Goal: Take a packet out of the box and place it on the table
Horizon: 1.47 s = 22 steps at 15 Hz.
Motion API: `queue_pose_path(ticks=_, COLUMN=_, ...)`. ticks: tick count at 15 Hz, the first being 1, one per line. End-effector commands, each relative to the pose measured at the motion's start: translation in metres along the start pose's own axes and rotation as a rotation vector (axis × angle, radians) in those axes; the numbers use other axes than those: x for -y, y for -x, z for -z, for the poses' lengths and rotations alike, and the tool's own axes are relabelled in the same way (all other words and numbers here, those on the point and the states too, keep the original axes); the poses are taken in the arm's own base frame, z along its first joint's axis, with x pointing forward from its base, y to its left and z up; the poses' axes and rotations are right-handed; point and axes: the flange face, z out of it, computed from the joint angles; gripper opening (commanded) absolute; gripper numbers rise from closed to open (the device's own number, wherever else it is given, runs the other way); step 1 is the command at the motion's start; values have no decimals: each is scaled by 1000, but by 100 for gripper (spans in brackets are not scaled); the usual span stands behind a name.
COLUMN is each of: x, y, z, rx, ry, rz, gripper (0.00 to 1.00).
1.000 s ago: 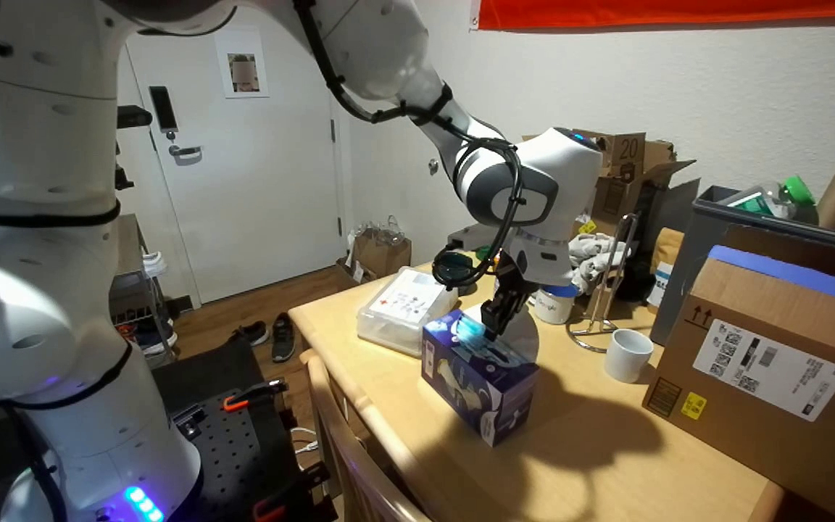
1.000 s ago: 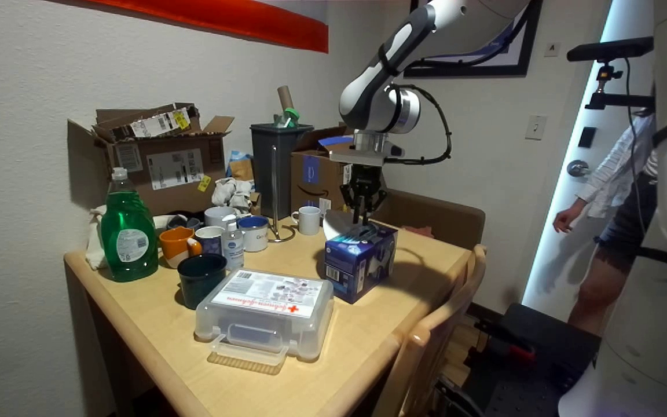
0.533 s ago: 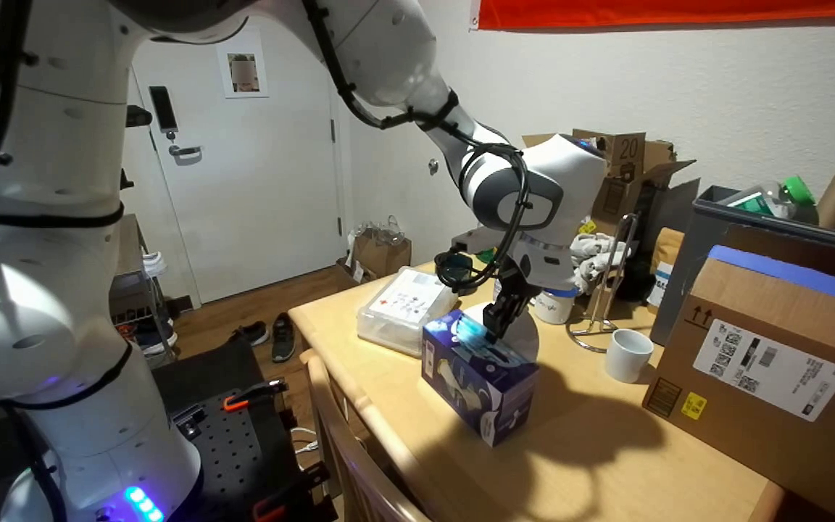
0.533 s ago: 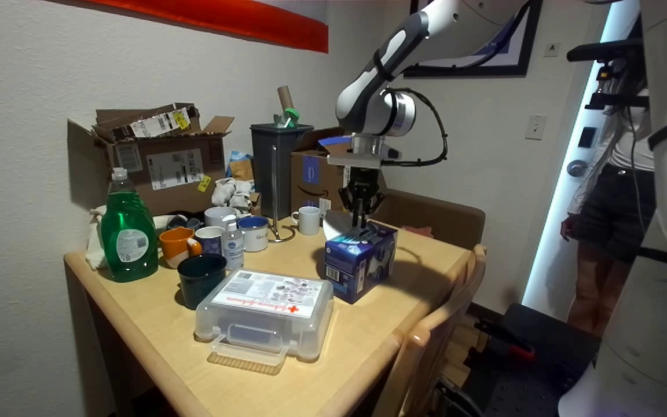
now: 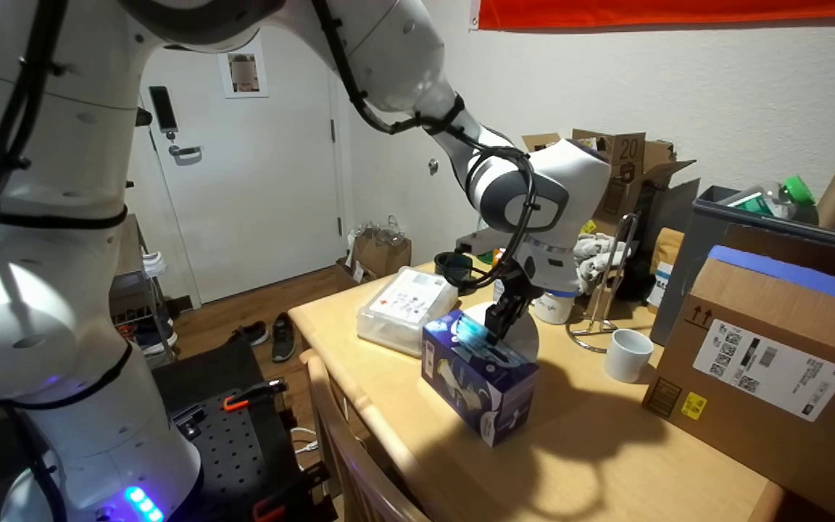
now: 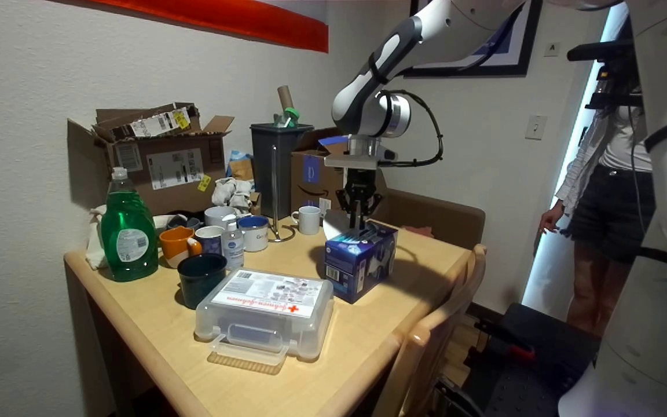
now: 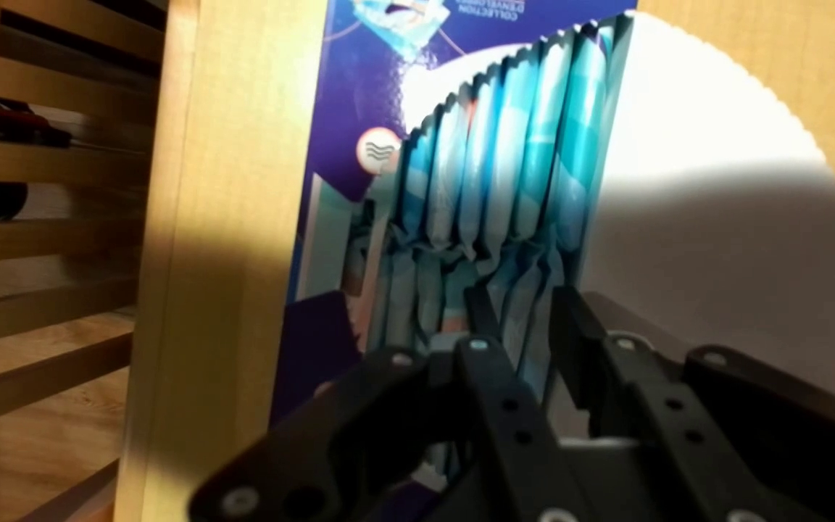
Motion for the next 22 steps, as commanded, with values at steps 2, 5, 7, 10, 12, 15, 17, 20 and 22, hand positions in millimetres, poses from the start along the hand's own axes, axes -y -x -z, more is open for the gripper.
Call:
queue_pose_path(ticks=2, x=5, y=-2, z=1, rx=20, ry=20, rz=-18, gripper=25)
queue_pose_path(ticks=5, x=5, y=-3, z=0, rx=20, ry=21, rz=-19, gripper=30)
queue_pose_path(ticks=7, x=5, y=-4, z=0, rx=20, ry=22, rz=-20, gripper=31)
queue_pose_path(ticks=10, x=5, y=-5, z=-1, rx=20, ry=24, rz=-19, gripper=31)
queue_pose_path(ticks=12, x=5, y=-5, z=-2, rx=21, ry=26, rz=-19, gripper=29)
queue_pose_path(ticks=15, x=5, y=-5, z=-3, rx=22, ry=30, rz=-17, gripper=30)
queue_pose_path(ticks=17, x=5, y=-5, z=-3, rx=23, ry=31, rz=-17, gripper=32)
queue_pose_path(ticks=20, x=5, y=-5, z=-4, rx=24, ry=33, rz=-16, gripper=43)
queue_pose_path(ticks=22, x=6, y=-5, z=-5, rx=24, ry=34, rz=-15, gripper=45)
